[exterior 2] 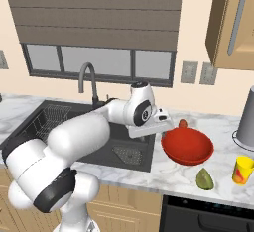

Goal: Remove the sweet potato and lemon wedge from the sink. Then move the bowl and cup from the counter to the sink for washing.

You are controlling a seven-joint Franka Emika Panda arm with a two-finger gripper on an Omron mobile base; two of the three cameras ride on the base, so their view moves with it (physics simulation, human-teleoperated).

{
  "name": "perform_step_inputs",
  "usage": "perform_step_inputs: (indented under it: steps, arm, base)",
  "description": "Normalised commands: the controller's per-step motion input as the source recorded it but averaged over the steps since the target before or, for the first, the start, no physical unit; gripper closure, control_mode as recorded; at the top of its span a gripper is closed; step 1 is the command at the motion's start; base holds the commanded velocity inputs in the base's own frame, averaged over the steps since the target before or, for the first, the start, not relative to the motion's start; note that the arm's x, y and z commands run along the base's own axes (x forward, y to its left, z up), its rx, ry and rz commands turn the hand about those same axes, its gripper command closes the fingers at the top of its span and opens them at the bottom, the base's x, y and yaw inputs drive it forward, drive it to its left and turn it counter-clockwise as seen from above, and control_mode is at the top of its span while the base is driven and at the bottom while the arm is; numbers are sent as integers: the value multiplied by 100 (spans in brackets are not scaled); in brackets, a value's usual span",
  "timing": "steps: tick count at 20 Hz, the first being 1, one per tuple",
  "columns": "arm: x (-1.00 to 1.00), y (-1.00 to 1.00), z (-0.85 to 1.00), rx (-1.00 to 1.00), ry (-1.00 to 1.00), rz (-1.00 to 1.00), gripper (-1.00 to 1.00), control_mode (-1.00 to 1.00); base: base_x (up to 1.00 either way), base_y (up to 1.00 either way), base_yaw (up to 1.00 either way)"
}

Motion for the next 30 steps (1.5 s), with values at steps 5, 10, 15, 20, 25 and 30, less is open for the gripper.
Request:
perform_step_inputs:
  steps: [5, 10, 15, 20, 25, 30]
  arm:
    - [22, -2, -13, 0, 0, 0, -100, -100]
    - [18, -2, -14, 0, 0, 0, -100, -100]
    - [13, -2, -15, 0, 0, 0, -100, -100]
    - [5, -7, -13, 0, 0, 0, -100, -100]
    - [6, -11, -15, 0, 0, 0, -100, -100]
    - [7, -11, -16, 0, 0, 0, -100, -100]
  base:
    - [0, 0, 0]
    - [0, 0, 0]
    - [0, 0, 0]
    - [0, 0, 0]
    - [0, 0, 0]
    - [0, 0, 0]
